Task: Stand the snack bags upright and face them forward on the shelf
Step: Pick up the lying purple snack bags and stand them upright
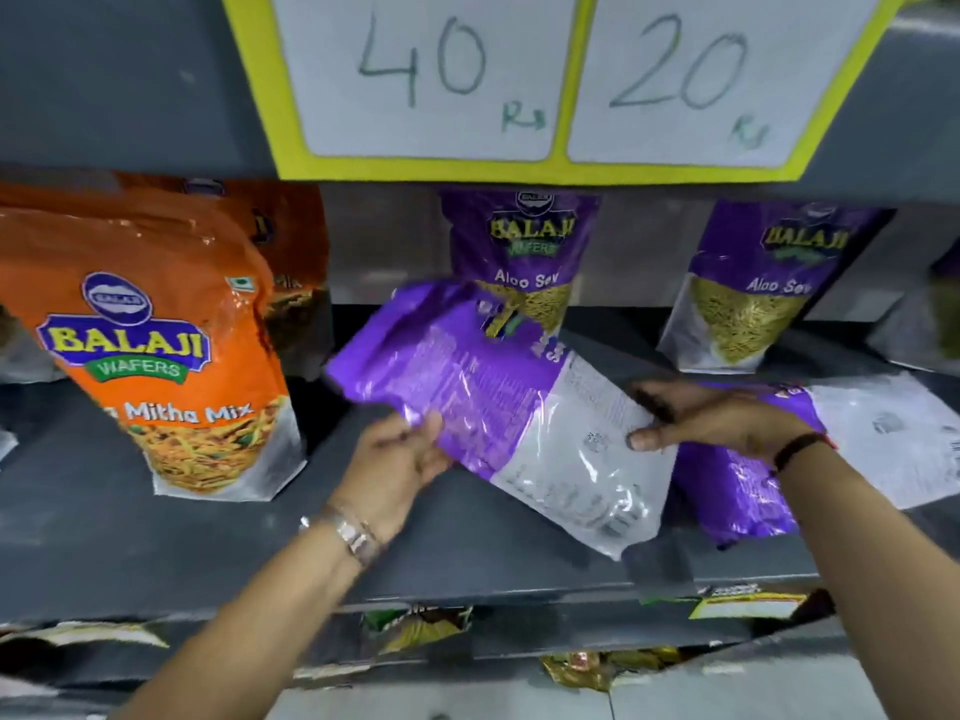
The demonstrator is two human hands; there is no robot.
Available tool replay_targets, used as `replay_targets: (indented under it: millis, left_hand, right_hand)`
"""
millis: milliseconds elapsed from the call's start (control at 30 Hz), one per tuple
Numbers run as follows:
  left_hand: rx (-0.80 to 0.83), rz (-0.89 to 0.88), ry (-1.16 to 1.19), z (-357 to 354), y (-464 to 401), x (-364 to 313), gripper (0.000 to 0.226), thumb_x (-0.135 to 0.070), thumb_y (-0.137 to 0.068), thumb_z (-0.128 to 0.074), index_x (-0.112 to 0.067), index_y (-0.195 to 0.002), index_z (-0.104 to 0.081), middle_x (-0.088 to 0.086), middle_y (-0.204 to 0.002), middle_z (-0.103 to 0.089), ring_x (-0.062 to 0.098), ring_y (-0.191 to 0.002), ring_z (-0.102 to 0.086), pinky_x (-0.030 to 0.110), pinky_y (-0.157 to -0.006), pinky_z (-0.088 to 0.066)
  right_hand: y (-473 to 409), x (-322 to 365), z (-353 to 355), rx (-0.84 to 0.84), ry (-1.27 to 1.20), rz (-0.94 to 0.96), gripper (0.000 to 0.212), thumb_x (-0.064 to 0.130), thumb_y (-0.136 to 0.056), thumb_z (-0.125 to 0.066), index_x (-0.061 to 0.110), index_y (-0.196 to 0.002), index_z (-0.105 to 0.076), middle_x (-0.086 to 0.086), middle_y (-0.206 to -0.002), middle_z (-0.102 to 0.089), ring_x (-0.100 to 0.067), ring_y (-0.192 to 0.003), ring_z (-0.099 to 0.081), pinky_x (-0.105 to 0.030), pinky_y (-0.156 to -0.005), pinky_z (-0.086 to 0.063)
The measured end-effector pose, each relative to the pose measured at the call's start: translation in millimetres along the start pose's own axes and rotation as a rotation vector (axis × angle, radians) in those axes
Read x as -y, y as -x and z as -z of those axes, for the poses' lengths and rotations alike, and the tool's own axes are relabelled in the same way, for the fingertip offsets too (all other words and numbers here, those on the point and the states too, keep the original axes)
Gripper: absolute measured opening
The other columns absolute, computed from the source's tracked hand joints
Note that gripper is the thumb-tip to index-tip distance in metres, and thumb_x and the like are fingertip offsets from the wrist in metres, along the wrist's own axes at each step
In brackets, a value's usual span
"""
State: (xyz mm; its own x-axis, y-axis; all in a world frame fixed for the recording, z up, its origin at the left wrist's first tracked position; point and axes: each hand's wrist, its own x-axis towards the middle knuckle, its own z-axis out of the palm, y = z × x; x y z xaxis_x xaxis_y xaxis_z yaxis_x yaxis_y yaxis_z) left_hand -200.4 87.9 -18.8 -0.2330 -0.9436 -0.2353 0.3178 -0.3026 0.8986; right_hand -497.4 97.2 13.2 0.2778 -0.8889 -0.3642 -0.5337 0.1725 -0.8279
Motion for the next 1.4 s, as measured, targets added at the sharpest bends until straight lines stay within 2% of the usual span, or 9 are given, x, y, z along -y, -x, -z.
replay_targets:
  millis: [333, 433, 567, 733, 867, 967, 1067, 1167, 1400]
  left_hand:
    - [0.057, -0.498, -0.359, -22.7, -20.9, -62.6, 0.028, -0.001, -0.086, -0.046, -0.020, -0.072, -0.060, -0.023, -0.060, -0.069, -0.008, -0.063, -0.060, 0.008, -0.063, -0.048]
    - [0.085, -0.424, -0.381, -2.8, -21.2, -29.9, 0.012, -0.004, -0.080, -0.058, -0.014, -0.086, -0.056, -0.026, -0.068, -0.070, -0.011, -0.070, -0.060, 0.005, -0.067, -0.046]
    - [0.238, -0.148, -0.655, 16.1, -25.3, 17.0, 0.077, -0.037, -0.047, -0.083, -0.031, -0.114, -0.044, -0.020, -0.115, -0.058, -0.002, -0.109, -0.052, 0.021, -0.098, -0.041]
    - [0.153, -0.180, -0.707, 7.3, -35.4, 30.5, 0.074, -0.007, -0.060, -0.079, -0.028, -0.116, -0.036, -0.016, -0.110, -0.051, -0.009, -0.100, -0.047, -0.005, -0.074, -0.037]
    - [0.044, -0.206, -0.643, 13.1, -35.0, 30.9, 0.069, -0.006, -0.070, -0.070, -0.018, -0.127, -0.033, 0.000, -0.129, -0.048, 0.014, -0.123, -0.043, 0.015, -0.101, -0.033]
    - [0.033, -0.215, -0.512, 0.8, -14.8, 38.3, 0.059, -0.026, -0.087, -0.049, -0.019, -0.137, -0.019, 0.000, -0.148, -0.024, 0.007, -0.133, -0.024, 0.020, -0.109, -0.021]
    - [0.074, -0.174, -0.341, -24.2, 6.9, 46.9, 0.093, -0.082, -0.059, -0.037, -0.028, -0.134, -0.023, -0.013, -0.145, -0.027, -0.004, -0.129, -0.030, -0.001, -0.093, -0.029]
    - [0.047, -0.079, -0.337, -42.3, 10.3, 41.9, 0.085, -0.078, -0.070, -0.022, -0.023, -0.135, -0.028, -0.011, -0.141, -0.031, 0.007, -0.132, -0.032, 0.004, -0.084, -0.040]
    - [-0.059, -0.279, -0.065, -36.5, -3.4, 27.1, 0.042, -0.055, -0.087, -0.026, -0.025, -0.101, -0.052, -0.024, -0.102, -0.061, -0.020, -0.073, -0.058, 0.000, -0.066, -0.045]
  right_hand:
    - [-24.1, -23.5, -91.6, -0.461, -0.109, 0.215, 0.064, 0.001, -0.061, -0.081, 0.006, -0.112, -0.043, 0.006, -0.101, -0.057, 0.013, -0.087, -0.056, 0.000, -0.072, -0.042]
    - [-26.2, -23.4, -89.9, -0.430, -0.124, 0.250, 0.062, 0.001, -0.063, -0.079, 0.009, -0.111, -0.040, 0.015, -0.104, -0.053, 0.024, -0.090, -0.051, 0.004, -0.073, -0.038]
    - [-30.7, -21.6, -78.5, -0.293, -0.088, 0.245, 0.071, 0.002, -0.063, -0.079, 0.031, -0.115, -0.039, 0.024, -0.114, -0.052, 0.020, -0.104, -0.047, -0.002, -0.085, -0.037]
    - [-21.2, -14.1, -93.2, -0.356, -0.160, 0.232, 0.070, 0.004, -0.063, -0.080, 0.031, -0.114, -0.040, 0.017, -0.113, -0.055, 0.006, -0.106, -0.054, -0.026, -0.096, -0.047]
    - [8.9, -18.5, -115.5, -0.321, -0.328, 0.359, 0.074, 0.051, -0.068, -0.068, 0.016, -0.122, -0.031, 0.008, -0.125, -0.041, 0.019, -0.110, -0.044, -0.002, -0.087, -0.039]
    - [0.9, -24.3, -110.1, -0.424, -0.399, 0.293, 0.082, 0.083, -0.064, -0.040, 0.030, -0.126, -0.034, 0.010, -0.132, -0.040, 0.010, -0.123, -0.036, -0.019, -0.109, -0.029]
    - [-24.7, -10.4, -103.3, -0.363, -0.479, 0.236, 0.076, 0.081, -0.071, -0.029, 0.036, -0.132, -0.036, 0.014, -0.140, -0.042, 0.002, -0.131, -0.033, -0.036, -0.118, -0.017]
    - [-35.4, 4.7, -122.5, -0.328, -0.574, 0.283, 0.060, 0.064, -0.081, -0.023, 0.034, -0.128, -0.042, 0.012, -0.135, -0.049, 0.005, -0.121, -0.045, -0.024, -0.112, -0.030]
    - [-14.2, -9.1, -144.8, -0.774, -0.637, 0.268, 0.079, 0.089, -0.057, -0.030, 0.046, -0.123, -0.023, 0.032, -0.135, -0.022, 0.017, -0.124, -0.023, -0.022, -0.108, -0.017]
